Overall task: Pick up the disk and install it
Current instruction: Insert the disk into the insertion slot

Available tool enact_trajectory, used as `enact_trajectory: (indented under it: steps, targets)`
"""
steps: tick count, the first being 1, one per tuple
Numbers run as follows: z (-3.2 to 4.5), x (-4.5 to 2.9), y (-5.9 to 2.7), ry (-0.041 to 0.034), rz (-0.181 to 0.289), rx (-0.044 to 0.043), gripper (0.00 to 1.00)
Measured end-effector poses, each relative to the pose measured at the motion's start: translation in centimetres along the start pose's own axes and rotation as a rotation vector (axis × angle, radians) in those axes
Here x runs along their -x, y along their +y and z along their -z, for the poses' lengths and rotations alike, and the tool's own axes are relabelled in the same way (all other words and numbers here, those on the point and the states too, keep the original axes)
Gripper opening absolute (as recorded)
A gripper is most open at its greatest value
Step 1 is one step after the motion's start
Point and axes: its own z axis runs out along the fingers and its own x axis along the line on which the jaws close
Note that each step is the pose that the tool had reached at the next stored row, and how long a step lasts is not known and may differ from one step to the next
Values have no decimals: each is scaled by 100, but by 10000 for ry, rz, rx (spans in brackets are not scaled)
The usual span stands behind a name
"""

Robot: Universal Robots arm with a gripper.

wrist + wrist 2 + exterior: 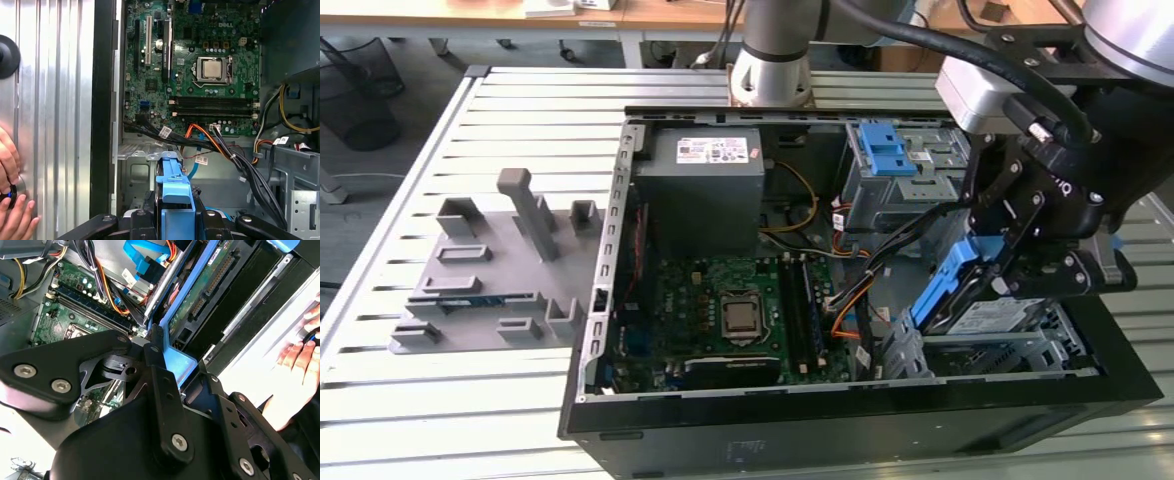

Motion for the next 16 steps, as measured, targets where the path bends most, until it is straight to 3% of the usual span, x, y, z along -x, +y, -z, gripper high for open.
enact_trajectory:
  steps: [16]
  targets:
    - [-119,0,-1,-1,0,0,36]
